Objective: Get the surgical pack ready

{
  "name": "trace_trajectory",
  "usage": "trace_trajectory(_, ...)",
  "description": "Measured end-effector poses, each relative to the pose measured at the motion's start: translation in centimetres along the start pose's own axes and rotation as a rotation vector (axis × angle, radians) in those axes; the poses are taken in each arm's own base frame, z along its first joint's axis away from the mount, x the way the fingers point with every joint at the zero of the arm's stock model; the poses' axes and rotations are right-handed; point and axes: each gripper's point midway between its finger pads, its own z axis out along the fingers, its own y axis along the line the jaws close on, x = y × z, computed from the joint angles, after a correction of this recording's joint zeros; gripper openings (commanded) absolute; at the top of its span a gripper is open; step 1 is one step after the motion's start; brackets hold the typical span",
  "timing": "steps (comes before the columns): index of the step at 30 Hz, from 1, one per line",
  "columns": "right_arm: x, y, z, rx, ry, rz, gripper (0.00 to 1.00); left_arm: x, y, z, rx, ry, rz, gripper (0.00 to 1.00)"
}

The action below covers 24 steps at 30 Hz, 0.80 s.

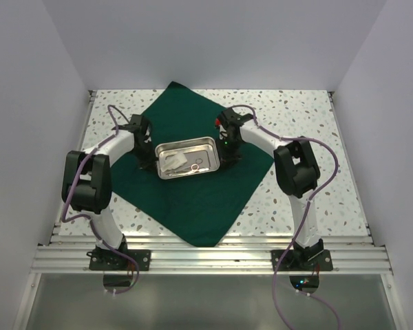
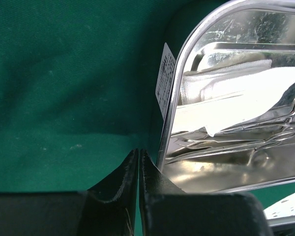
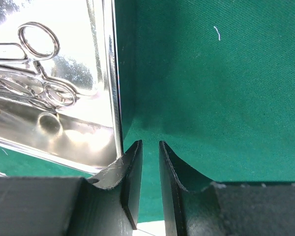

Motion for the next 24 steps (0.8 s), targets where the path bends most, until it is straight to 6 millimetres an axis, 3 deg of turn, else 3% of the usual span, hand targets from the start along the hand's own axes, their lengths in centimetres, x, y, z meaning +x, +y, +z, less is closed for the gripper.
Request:
trace_trajectory(6,0.2,-0.5,-0.1,0.032,0.005,-0.005,0.27,0.0,0.0,0.0,0.000,-0.001,0.003,0.18)
trace_trajectory(15,0.0,-0.9,-1.5,0.074,-0.027,-0.049,0.32,0.1,-0.1,0.3,0.015,0.000,0.004,0.19)
trace_trajectory(18,0.0,-0.9,-1.6,0.075,-0.028,-0.049,0.34,0.5,0.1,0.5,0.011,0.009,0.005,0.27)
trace_trajectory(21,0.3,-1.2,-1.7,0.087,-0.025,-0.051,0.41,0.4,0.5,0.5,0.001,0.007,0.003,0.39)
trace_trajectory(22,0.3,-1.4,-1.7,0.093,-0.024,-0.052,0.48,0.3,0.7,0.5,-0.002,0.005,-0.001,0.43)
trace_trajectory(24,0.4,-1.7,-1.9,0.107,-0.024,-0.054,0.55,0.0,1.2,0.5,-0.009,0.001,-0.007,0.45)
